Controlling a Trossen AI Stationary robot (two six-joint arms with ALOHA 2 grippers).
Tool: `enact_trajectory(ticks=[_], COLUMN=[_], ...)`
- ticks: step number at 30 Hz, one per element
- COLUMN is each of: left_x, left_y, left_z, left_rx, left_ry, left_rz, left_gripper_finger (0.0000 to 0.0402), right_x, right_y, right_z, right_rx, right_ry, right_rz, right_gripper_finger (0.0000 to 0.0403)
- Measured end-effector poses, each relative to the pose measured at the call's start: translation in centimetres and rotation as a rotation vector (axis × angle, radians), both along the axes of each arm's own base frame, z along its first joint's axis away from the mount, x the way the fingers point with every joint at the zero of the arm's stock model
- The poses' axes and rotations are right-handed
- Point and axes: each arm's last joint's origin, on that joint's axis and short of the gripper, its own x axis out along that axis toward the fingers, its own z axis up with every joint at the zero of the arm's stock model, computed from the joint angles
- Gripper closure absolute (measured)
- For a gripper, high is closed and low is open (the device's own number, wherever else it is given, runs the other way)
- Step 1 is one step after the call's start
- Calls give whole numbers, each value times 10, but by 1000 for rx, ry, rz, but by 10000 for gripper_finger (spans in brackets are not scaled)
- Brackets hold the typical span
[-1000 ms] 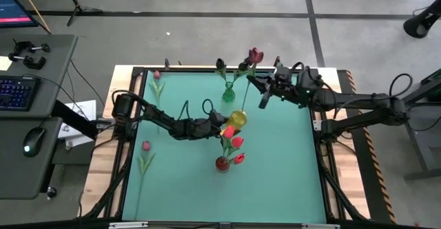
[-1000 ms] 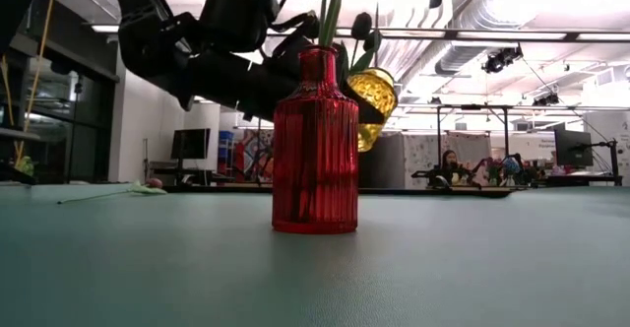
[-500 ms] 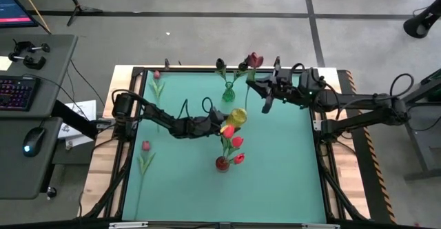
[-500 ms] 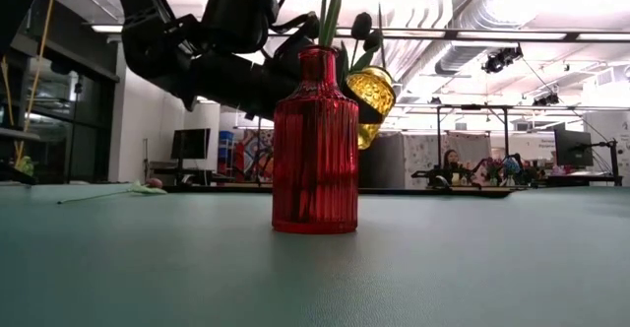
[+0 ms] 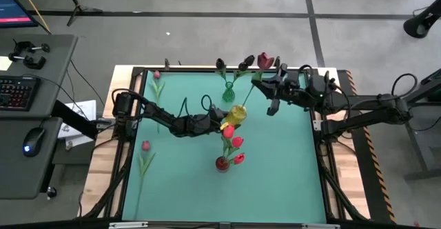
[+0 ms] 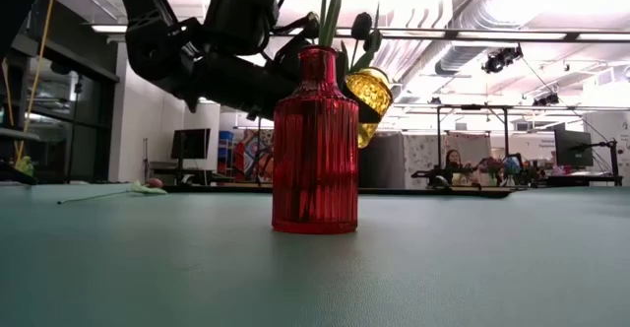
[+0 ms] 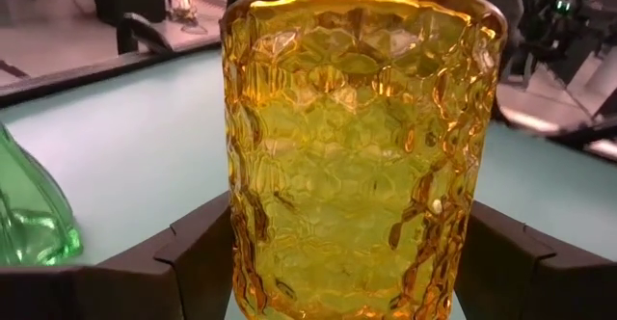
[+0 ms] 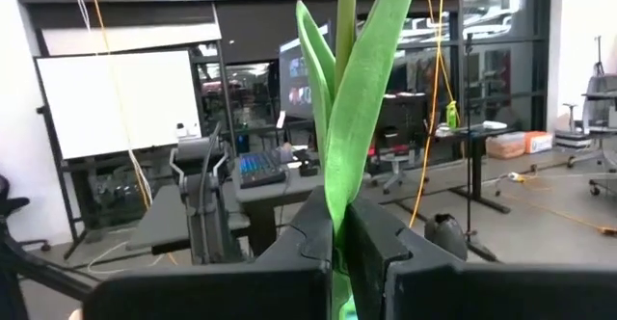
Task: Sort flowers into vase by color
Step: Put the top right red tulip into the yellow vase
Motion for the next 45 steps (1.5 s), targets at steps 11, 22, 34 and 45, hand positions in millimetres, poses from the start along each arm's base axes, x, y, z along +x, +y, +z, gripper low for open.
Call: enact_trajectory(ticks=[11,22,34,45], left_x=[1,2,1,1], left_y=[0,1,6,6], left_z=[7,11,10,6], left_rx=[-1,1,76,83], left_ry=[-75,-110,-76,-36], left_rz=[0,12,15,11], left_gripper_finger=[120,119,119,119], right_x=[-3,0,27,21], right_y=[-1,-1,7,11], right_z=[2,-6,-44,-98], right_rx=[-17,44,124,261], right_ry=[-4,55,297,361], right_rz=[-40,-29,17,18], right_gripper_finger=[402,402,402,402])
